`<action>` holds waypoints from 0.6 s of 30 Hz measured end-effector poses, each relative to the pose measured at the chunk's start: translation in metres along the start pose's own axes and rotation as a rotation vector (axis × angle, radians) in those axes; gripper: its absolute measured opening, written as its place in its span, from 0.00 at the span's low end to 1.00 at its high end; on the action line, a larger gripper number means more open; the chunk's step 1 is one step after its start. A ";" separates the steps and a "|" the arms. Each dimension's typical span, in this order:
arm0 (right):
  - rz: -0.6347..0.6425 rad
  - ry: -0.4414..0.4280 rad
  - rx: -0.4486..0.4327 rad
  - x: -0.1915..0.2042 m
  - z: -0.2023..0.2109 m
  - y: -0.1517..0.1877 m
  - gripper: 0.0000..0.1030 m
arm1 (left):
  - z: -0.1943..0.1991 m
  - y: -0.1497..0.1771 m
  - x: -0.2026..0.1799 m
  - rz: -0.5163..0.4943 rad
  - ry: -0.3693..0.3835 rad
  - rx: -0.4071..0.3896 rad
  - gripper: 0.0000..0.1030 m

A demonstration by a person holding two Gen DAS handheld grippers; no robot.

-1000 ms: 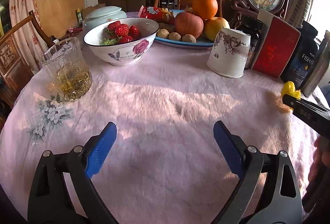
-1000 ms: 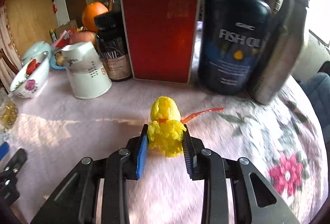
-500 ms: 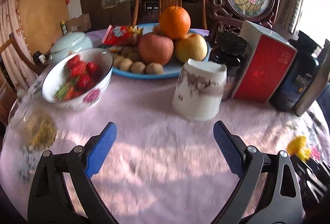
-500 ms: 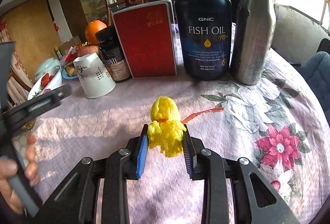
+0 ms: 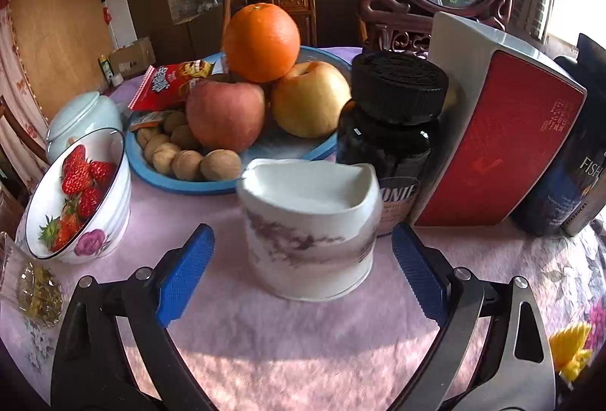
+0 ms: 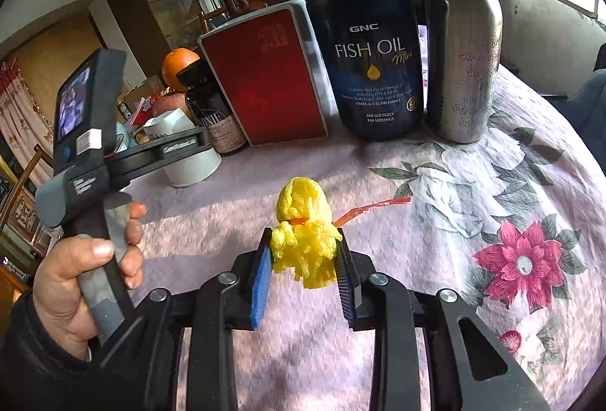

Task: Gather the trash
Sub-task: 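Grasp the white paper cup with the left tool while the right tool holds the chick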

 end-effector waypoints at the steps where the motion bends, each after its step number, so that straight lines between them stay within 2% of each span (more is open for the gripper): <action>1: -0.001 -0.003 0.000 0.001 0.001 0.000 0.30 | -0.001 -0.002 -0.002 -0.003 -0.002 -0.001 0.89; 6: 0.009 -0.009 0.003 0.004 -0.001 0.003 0.30 | -0.007 -0.003 0.003 -0.009 -0.043 0.021 0.89; 9: 0.015 -0.010 0.002 0.006 -0.001 0.003 0.30 | -0.006 0.010 0.021 0.019 -0.059 0.057 0.89; 14: 0.023 -0.022 -0.007 0.010 0.004 0.003 0.30 | 0.014 0.035 0.052 0.037 -0.076 0.067 0.89; 18: 0.023 -0.035 -0.005 0.013 0.006 0.003 0.30 | 0.028 0.047 0.078 0.028 -0.143 0.067 0.89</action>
Point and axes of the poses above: each gripper's, at about its wrist camera, not at the fingertips, and z roughly against the way its jaws point, x to its left, y to its underside, the point moved 10 cm from there along -z, roughly the way its jaws point, and after that the axes turned 8 degrees about -z, right-handed, at the moved point
